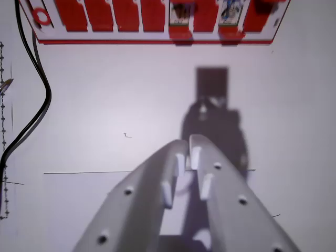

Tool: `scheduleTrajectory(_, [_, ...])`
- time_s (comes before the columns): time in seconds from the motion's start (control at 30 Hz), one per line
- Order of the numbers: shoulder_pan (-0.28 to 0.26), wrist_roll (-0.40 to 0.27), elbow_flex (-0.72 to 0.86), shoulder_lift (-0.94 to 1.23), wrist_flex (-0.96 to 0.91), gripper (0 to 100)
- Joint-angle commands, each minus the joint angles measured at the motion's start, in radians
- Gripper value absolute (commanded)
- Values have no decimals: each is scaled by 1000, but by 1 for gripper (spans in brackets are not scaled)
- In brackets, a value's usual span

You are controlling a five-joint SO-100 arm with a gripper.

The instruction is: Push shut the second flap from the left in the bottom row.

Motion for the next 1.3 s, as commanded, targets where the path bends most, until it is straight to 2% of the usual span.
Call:
scheduleTrajectory(0.0, [18, -57, -69, 77, -29, 0])
scheduleTrajectory(0.23, [18, -63, -178, 29, -18, 0])
scheduleTrajectory(0.3, [20, -43, -199, 18, -29, 0])
scheduleTrajectory(0.43, [29, 54, -175, 26, -114, 0])
scheduleTrajectory(0.7, [32, 95, -138, 44, -247, 0])
scheduleTrajectory(1.27, [38, 106, -126, 52, -281, 0])
